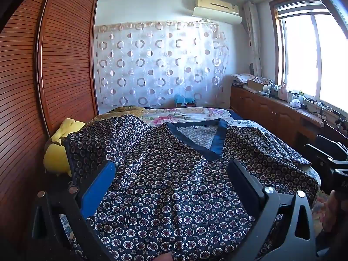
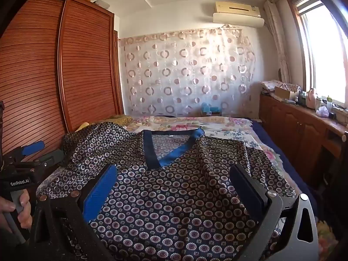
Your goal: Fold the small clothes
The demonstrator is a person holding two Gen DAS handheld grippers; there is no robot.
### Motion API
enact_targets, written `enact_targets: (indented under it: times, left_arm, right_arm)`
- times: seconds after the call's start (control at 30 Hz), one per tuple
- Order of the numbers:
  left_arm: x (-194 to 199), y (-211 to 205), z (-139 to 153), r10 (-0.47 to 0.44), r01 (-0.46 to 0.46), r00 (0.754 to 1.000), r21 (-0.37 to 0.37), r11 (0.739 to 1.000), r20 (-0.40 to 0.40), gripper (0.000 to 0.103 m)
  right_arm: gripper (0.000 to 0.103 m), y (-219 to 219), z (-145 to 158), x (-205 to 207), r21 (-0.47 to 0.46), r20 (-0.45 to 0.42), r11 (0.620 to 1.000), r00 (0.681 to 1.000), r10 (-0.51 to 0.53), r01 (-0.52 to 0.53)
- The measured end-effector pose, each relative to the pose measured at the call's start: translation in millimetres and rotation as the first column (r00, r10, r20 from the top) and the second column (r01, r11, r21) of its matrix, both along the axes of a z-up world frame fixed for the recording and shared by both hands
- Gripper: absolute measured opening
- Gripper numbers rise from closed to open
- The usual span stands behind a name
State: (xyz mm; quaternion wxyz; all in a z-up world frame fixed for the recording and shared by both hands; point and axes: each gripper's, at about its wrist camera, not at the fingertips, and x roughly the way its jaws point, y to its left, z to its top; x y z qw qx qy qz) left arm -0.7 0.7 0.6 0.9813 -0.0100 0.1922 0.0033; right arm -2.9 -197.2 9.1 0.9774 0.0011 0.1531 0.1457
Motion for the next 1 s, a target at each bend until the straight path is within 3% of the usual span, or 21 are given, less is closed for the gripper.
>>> enact_targets:
  times: [1.0]
  left_arm:
    - [-6.3, -6.5, 3.4, -0.007, 0.007, 1.000, 0.022, 1.000, 0.025, 0.103]
  right_arm:
    - [0.103, 0.0, -2.8, -1.0, -0.007, -0.002, 1.000, 1.000, -0.001, 0.001]
